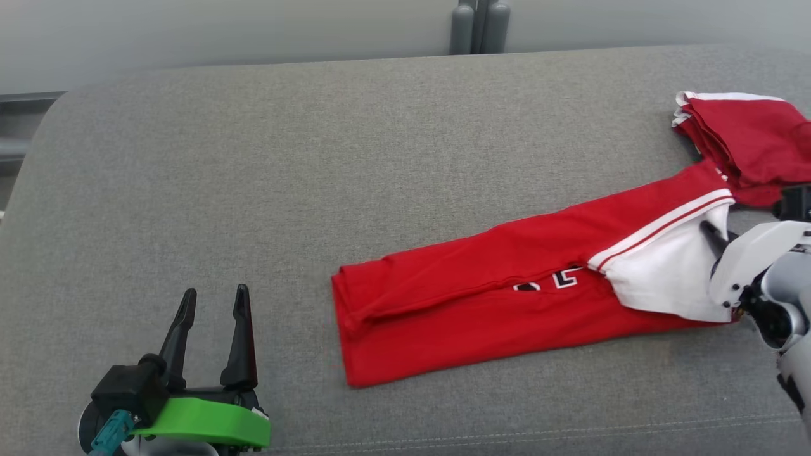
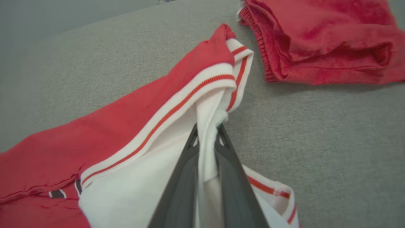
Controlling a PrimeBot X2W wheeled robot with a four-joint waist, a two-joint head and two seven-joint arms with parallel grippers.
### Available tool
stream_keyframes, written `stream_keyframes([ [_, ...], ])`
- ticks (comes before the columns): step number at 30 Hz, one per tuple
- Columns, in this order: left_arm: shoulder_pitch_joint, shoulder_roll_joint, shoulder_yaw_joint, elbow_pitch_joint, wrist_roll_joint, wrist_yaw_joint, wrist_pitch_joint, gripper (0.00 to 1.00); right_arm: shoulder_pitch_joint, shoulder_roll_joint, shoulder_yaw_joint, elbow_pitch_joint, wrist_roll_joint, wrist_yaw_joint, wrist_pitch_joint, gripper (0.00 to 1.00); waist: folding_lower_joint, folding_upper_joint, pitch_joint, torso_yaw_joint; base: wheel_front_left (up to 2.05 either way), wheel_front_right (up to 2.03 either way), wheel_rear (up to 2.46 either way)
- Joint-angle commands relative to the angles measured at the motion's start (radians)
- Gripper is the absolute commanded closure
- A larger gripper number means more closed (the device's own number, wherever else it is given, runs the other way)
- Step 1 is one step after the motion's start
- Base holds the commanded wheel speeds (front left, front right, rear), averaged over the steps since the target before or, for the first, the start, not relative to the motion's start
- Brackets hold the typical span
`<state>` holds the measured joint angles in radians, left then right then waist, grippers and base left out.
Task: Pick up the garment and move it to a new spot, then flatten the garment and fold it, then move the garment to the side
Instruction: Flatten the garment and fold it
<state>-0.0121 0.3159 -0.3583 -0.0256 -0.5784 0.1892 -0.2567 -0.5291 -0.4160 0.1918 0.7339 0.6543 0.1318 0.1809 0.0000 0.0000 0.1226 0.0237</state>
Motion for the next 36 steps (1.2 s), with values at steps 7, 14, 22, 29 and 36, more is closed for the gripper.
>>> stream_keyframes([
  [7, -0.001, 0.006, 0.000, -0.008, 0.006, 0.006, -0.005, 0.00, -0.030, -0.074, -0.070, -0.030, -0.021, -0.002, 0.010, 1.00, 0.0000, 0.0000, -0.005, -0.056, 0.00, 0.00, 0.00],
  [14, 0.008, -0.002, -0.007, 0.001, -0.001, 0.003, -0.006, 0.00, -0.020, -0.046, -0.046, -0.108, -0.041, -0.002, 0.069, 1.00, 0.0000, 0.0000, -0.024, -0.088, 0.00, 0.00, 0.00],
  [22, 0.024, -0.013, -0.011, 0.009, -0.007, -0.004, -0.007, 0.00, 0.036, -0.013, 0.063, -0.300, -0.016, -0.002, 0.153, 1.00, 0.0000, 0.0000, -0.063, -0.112, 0.00, 0.00, 0.00],
  [29, 0.031, -0.029, -0.016, 0.014, -0.006, -0.008, -0.008, 0.00, 0.081, 0.021, 0.145, -0.462, 0.021, -0.001, 0.236, 1.00, 0.0000, 0.0000, -0.084, -0.110, 0.00, 0.00, 0.00],
  [36, 0.028, -0.041, -0.017, 0.016, -0.005, -0.021, -0.010, 0.00, 0.086, 0.106, 0.211, -0.500, -0.012, -0.001, 0.288, 1.00, 0.0000, 0.0000, -0.088, -0.083, 0.00, 0.00, 0.00],
])
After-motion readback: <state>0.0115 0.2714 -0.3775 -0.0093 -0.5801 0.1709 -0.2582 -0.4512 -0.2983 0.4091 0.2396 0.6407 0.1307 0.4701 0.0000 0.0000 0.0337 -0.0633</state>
